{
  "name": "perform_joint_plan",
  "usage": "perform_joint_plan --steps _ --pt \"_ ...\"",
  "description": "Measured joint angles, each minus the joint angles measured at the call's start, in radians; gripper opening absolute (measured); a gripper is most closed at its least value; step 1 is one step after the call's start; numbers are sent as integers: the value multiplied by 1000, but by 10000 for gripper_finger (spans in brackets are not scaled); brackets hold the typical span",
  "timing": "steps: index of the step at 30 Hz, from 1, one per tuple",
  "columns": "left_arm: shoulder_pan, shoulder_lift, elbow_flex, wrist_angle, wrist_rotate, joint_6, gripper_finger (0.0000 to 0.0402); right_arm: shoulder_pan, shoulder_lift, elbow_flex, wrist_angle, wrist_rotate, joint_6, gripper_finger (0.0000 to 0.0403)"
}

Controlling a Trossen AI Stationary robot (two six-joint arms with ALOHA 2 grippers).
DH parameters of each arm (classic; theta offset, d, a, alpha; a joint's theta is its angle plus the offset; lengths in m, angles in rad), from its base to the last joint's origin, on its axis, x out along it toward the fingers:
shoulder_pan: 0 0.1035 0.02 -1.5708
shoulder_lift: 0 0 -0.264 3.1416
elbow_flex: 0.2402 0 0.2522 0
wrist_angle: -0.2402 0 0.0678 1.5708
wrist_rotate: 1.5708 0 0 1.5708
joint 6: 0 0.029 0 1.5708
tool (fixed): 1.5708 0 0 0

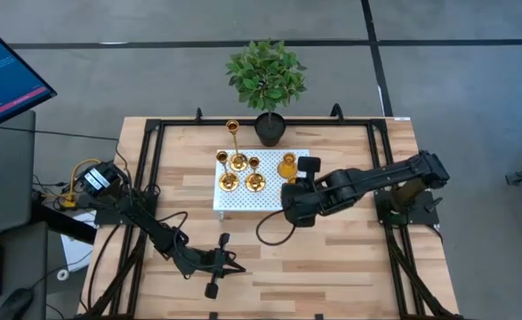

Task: Pick & Place candle stick holders
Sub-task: Put the brown candle holder on the shelf

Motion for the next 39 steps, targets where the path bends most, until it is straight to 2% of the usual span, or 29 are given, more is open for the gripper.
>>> perform_joint_plan --steps 20,39 --pt "0 0 0 0 0 2 12 -29 0 0 -27 -85 35 0" --pt "0 0 0 -1 0 2 12 -37 0 -1 59 -119 -28 0"
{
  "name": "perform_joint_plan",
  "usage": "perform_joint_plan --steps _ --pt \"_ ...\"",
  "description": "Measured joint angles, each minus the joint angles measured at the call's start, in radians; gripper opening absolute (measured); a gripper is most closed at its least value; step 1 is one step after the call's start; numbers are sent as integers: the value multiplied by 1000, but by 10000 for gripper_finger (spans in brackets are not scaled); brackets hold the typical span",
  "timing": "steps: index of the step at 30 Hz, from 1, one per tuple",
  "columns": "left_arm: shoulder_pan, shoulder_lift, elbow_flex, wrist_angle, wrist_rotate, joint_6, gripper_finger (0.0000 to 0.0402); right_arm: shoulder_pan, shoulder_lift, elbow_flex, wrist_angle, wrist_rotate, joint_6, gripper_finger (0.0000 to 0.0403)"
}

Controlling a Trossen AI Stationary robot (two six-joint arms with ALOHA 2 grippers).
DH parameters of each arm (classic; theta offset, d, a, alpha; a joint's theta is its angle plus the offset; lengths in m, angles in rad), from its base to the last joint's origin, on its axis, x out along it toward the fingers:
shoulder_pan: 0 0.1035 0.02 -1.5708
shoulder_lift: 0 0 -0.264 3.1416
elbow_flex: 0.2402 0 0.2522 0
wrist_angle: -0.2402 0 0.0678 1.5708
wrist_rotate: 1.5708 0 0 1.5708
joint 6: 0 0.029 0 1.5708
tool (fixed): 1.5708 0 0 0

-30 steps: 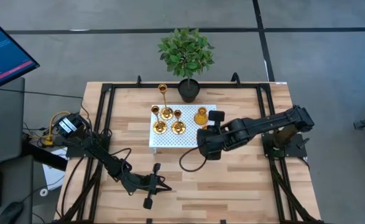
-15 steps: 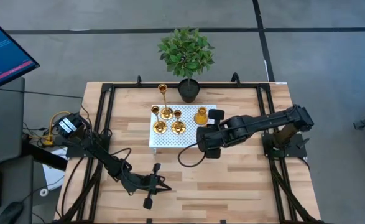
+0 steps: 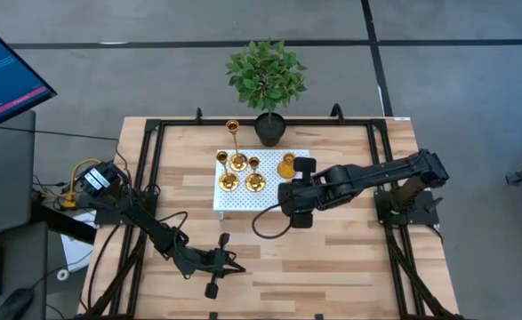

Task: Pick & Place candle stick holders
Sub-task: Put the brown candle holder on the shelf

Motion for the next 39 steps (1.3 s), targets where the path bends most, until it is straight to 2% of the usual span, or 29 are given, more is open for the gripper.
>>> perform_joint_plan --steps 12,19,26,39 --pt "0 0 0 0 0 0 12 -3 0 0 1 -24 2 0" --pt "0 0 0 0 0 -3 12 -29 0 0 -70 -40 88 0" --pt "0 0 0 0 0 -3 12 -37 0 1 -75 -41 90 2" --pt "0 0 0 0 0 -3 12 -37 2 -1 -62 -53 90 67"
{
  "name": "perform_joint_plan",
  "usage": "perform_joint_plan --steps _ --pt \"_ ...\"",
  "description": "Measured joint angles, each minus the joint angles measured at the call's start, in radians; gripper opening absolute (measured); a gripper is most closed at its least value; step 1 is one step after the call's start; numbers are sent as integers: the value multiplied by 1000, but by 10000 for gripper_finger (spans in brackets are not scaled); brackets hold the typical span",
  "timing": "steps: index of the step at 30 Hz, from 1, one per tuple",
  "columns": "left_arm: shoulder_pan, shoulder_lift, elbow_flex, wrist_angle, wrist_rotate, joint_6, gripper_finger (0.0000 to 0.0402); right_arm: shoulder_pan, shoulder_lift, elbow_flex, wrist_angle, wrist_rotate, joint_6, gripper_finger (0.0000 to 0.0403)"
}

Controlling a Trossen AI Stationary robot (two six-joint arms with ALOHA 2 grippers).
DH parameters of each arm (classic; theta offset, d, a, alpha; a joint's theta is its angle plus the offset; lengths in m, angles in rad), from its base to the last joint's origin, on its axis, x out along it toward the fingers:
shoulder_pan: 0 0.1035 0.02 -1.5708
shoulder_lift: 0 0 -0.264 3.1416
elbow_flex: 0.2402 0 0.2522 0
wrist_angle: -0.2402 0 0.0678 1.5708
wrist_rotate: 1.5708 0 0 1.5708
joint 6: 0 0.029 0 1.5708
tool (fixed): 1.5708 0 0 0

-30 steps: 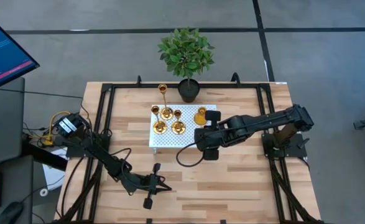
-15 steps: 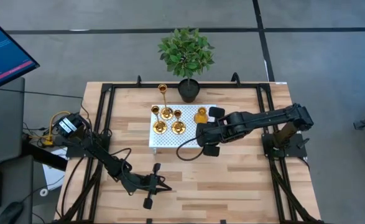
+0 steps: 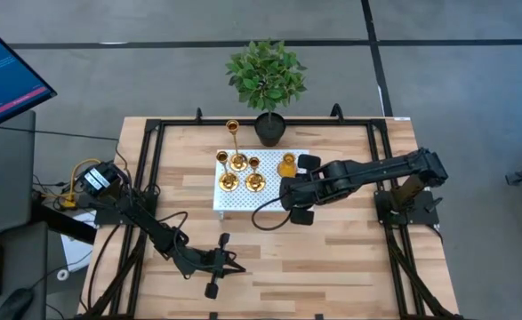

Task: Pick & Place candle stick holders
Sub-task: Put the brown candle holder on the shelf, then adjust the top brown candle holder on the shelf

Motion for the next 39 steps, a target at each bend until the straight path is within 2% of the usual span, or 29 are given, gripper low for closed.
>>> perform_joint_plan --steps 14,27,32,39 --pt "0 0 0 0 0 0 12 0 0 0 4 7 -1 89" --pt "0 0 0 -1 0 0 12 0 0 3 -22 8 -8 157" --pt "0 0 0 -1 0 0 12 0 -1 74 -55 7 -9 153" --pt "0 0 0 -3 0 0 12 1 -3 234 -145 13 -34 125"
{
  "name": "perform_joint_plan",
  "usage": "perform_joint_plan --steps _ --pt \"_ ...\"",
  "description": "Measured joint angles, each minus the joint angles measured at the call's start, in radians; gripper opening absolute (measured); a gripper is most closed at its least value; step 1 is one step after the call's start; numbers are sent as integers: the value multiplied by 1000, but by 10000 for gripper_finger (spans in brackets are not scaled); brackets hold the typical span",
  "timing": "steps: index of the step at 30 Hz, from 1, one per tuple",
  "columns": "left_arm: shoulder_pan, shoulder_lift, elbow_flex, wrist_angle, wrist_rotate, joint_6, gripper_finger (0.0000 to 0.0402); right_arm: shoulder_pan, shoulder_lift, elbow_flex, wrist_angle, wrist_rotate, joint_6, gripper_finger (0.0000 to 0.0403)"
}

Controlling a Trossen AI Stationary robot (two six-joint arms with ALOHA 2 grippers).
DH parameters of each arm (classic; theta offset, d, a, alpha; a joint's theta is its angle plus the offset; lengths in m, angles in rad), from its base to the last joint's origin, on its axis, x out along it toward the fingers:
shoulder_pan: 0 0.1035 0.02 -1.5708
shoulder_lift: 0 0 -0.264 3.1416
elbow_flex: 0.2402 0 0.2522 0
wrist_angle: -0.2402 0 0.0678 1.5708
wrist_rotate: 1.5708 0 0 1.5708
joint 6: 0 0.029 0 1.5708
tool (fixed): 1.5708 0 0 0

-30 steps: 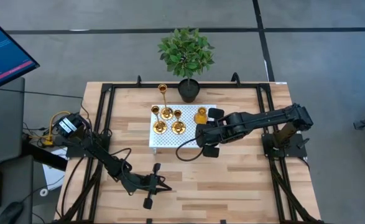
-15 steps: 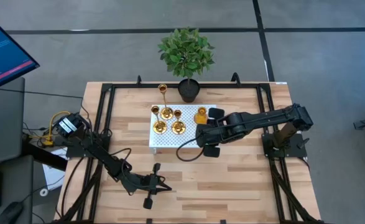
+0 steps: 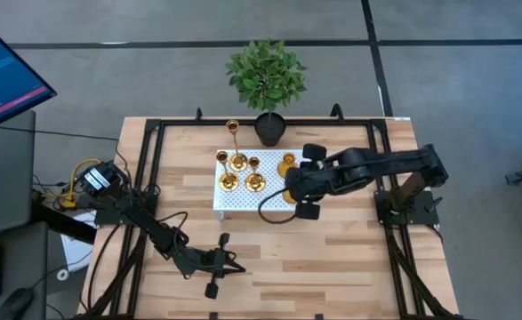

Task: Pick & Place candle stick holders
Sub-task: Adjust the top brown candle holder on the shelf

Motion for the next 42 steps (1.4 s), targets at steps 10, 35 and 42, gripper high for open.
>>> perform_joint_plan --steps 10,35,42 --pt "0 0 0 -1 0 0 12 -136 2 -22 -79 -73 -95 10" --pt "0 0 0 -8 0 0 12 -409 1 -183 54 -296 -240 0" --pt "0 0 0 -13 0 0 12 -416 2 -217 156 -321 -263 0"
